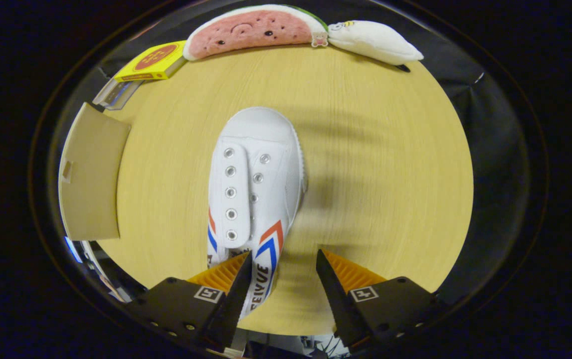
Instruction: Open the storage box then place both shoes into the box .Put the left shoe in first, then the right shoe, with the right side of both shoes facing outward in a uniform manner.
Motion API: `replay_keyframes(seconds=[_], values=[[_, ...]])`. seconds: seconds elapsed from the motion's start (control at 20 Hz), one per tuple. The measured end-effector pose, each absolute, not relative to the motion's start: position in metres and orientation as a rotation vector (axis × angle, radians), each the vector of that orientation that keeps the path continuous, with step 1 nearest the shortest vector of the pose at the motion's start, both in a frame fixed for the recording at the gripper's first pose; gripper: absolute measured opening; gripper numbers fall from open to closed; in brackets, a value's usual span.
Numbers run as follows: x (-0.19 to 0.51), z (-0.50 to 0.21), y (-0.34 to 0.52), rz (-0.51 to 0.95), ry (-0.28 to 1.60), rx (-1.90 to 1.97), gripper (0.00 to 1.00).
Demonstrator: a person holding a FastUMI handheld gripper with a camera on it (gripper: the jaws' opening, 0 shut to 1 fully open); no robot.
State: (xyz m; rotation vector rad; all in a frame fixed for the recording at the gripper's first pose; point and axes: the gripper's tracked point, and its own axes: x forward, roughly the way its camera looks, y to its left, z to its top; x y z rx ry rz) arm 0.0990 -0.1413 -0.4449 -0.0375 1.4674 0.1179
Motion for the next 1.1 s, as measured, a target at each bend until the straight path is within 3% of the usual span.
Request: replay_keyframes(seconds=[0.15, 0.2, 0.25, 0.3, 0.4, 0.75, 1.1], values=[[0.103, -0.446, -0.126, 0.13, 1.489, 0.1, 0.35], [0.101, -0.446, -0.128, 0.144, 1.489, 0.1, 0.28], [0.105, -0.443, -0.132, 0.135, 1.482, 0.127, 0.27], [0.103, -0.447, -0.131, 0.139, 1.486, 0.168, 0.09], [0.102, -0.443, -0.135, 0.17, 1.483, 0.248, 0.0], [0.089, -0.416, -0.121, 0.201, 1.453, 0.324, 0.0], [0.084, -0.339, -0.068, 0.236, 1.362, 0.339, 0.0]])
